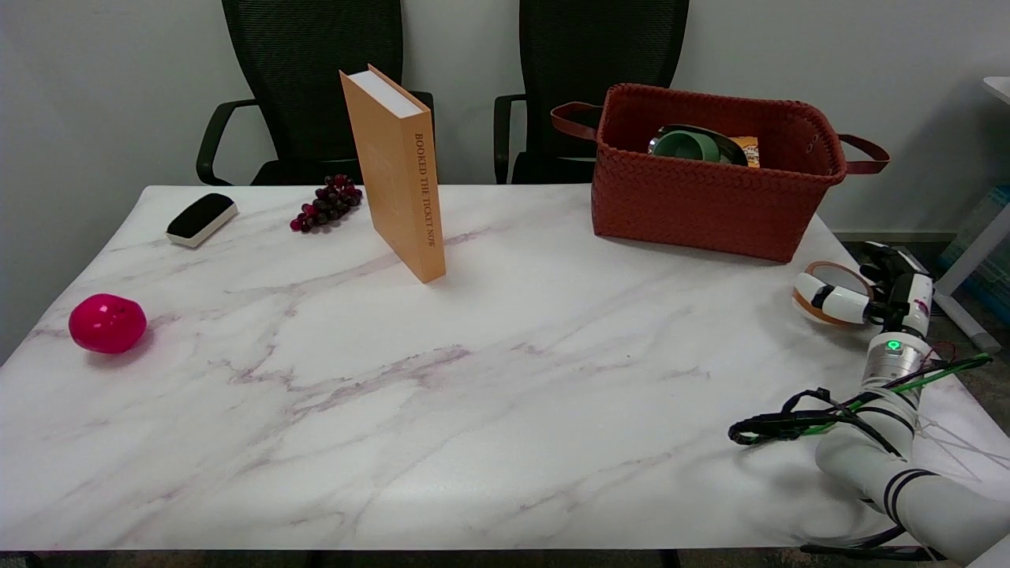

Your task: Pick up the yellow tape.

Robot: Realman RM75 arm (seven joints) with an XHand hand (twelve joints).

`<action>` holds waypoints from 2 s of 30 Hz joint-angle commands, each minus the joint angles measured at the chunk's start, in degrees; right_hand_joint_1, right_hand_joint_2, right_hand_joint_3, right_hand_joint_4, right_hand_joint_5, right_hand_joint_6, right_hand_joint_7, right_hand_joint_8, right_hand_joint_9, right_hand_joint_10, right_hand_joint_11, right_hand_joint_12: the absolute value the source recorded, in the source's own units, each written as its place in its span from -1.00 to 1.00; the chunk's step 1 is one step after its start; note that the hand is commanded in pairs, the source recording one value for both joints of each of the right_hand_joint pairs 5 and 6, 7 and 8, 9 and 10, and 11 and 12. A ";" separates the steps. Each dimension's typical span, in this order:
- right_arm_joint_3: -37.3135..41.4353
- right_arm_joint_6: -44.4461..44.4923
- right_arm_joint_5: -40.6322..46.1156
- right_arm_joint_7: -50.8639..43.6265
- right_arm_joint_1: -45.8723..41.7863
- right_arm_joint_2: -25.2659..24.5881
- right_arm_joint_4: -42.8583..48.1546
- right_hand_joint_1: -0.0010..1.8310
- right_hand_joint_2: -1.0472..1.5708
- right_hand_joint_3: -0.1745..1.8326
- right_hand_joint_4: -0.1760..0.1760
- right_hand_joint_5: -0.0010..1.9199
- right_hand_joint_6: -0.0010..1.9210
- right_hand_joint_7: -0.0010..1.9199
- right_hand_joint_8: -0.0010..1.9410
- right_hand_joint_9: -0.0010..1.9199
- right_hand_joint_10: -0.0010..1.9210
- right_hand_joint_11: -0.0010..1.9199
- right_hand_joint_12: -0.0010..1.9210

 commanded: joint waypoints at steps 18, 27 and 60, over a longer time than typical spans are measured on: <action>-0.04 2.47 -2.99 -0.26 -0.62 0.00 2.84 0.53 0.01 -0.15 0.00 -0.40 -0.40 -0.56 -0.56 -0.31 -0.31 0.46 0.46; 0.44 5.01 -6.47 -0.42 -1.85 -0.02 5.58 0.54 0.03 -0.18 0.00 -0.41 -0.41 -0.56 -0.56 -0.28 -0.28 0.52 0.51; 9.99 13.42 -27.09 -5.11 -12.86 -0.06 29.23 0.56 0.07 -0.23 0.00 -0.47 -0.47 -0.64 -0.64 -0.25 -0.25 0.63 0.63</action>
